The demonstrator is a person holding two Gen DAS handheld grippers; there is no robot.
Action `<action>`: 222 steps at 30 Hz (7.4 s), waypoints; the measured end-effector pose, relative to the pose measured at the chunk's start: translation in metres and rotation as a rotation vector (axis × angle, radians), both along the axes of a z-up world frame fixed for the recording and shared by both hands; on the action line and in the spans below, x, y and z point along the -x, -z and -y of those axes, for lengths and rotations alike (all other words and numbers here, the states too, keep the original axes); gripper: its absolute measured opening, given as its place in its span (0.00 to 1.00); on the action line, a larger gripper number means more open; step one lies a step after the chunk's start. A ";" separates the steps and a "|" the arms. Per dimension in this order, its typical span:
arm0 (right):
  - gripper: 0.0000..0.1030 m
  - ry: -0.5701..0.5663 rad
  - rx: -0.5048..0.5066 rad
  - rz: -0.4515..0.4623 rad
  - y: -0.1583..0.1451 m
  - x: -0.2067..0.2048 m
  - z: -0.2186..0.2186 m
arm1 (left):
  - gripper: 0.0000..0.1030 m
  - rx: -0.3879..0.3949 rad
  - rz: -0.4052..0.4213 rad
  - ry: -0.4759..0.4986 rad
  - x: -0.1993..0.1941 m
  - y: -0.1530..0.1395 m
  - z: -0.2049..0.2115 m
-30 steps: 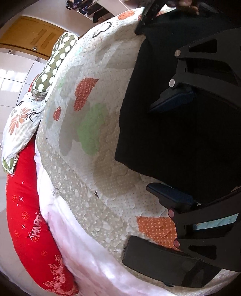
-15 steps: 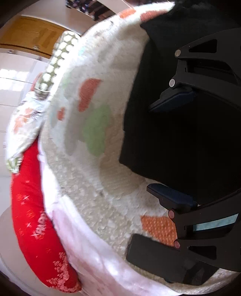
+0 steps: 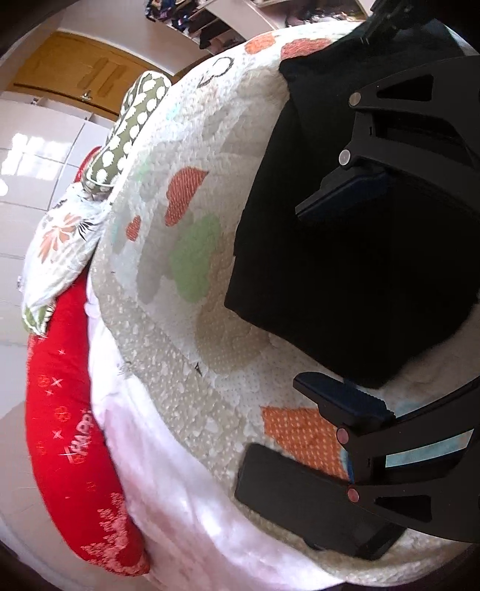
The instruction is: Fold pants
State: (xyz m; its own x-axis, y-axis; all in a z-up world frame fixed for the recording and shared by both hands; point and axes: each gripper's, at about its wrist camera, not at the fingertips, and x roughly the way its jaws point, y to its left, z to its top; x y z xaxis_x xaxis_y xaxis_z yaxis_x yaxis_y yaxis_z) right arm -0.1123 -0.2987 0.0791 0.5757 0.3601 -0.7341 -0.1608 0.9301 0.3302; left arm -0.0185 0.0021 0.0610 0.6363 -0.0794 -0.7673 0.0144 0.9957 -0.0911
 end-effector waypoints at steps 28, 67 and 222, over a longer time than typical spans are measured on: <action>0.31 0.076 0.011 0.015 0.016 0.079 0.037 | 0.82 -0.094 0.044 0.034 0.067 0.005 0.033; 0.42 0.382 0.091 -0.057 0.012 0.182 0.159 | 0.82 -0.093 0.077 0.376 0.098 -0.002 0.159; 0.44 -0.031 0.088 0.019 -0.019 0.032 -0.039 | 0.61 0.076 -0.011 0.204 0.077 -0.013 0.035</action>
State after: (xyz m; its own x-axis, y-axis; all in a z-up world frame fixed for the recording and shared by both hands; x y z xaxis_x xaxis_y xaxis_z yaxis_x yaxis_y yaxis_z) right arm -0.1444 -0.2597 0.0983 0.5790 0.3125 -0.7531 -0.1957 0.9499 0.2437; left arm -0.0955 -0.0333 0.0740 0.5926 -0.2641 -0.7610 0.2137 0.9624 -0.1675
